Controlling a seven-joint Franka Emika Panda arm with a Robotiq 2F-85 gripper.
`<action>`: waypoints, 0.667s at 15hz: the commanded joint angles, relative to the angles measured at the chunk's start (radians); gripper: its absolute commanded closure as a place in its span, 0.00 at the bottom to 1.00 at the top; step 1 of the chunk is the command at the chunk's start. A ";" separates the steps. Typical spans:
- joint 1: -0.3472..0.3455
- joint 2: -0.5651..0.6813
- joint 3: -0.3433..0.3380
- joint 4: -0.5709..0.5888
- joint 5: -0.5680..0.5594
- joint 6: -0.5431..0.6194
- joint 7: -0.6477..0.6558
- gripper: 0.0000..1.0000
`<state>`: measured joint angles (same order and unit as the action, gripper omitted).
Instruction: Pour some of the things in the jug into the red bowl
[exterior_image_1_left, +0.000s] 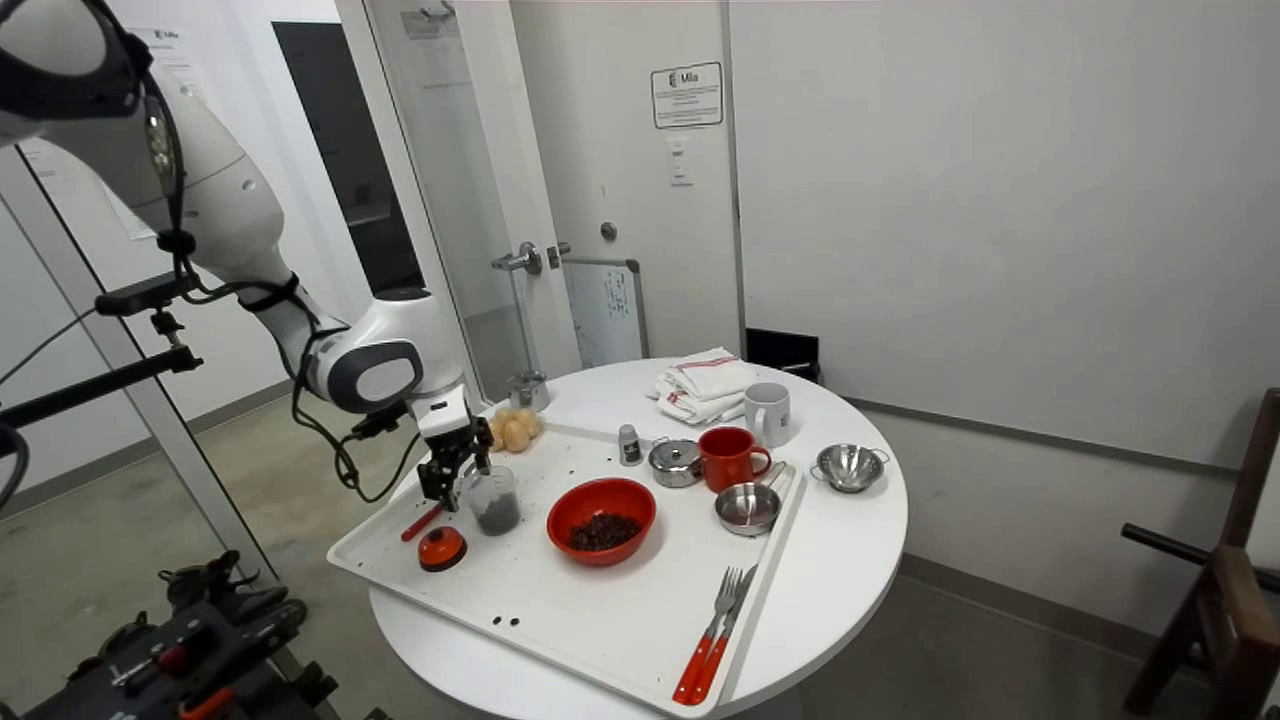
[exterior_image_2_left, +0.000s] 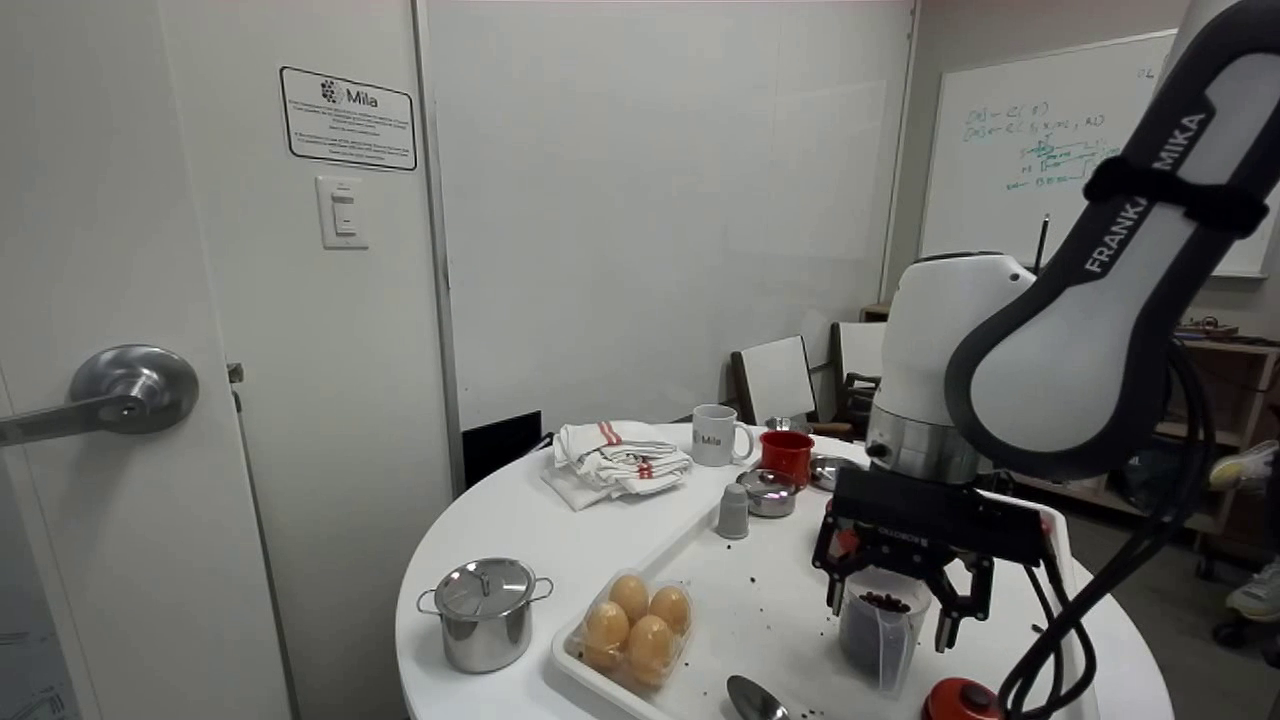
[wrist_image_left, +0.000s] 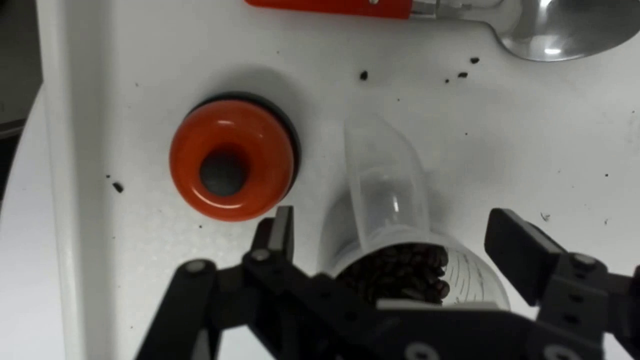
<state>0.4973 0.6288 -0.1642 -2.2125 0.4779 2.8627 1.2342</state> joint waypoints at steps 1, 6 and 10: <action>-0.052 -0.001 0.051 0.010 -0.085 -0.007 0.062 0.33; -0.071 -0.009 0.072 0.002 -0.136 -0.012 0.087 0.21; -0.084 -0.024 0.084 -0.012 -0.152 -0.017 0.086 0.16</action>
<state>0.4402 0.6286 -0.1007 -2.2122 0.3680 2.8627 1.2903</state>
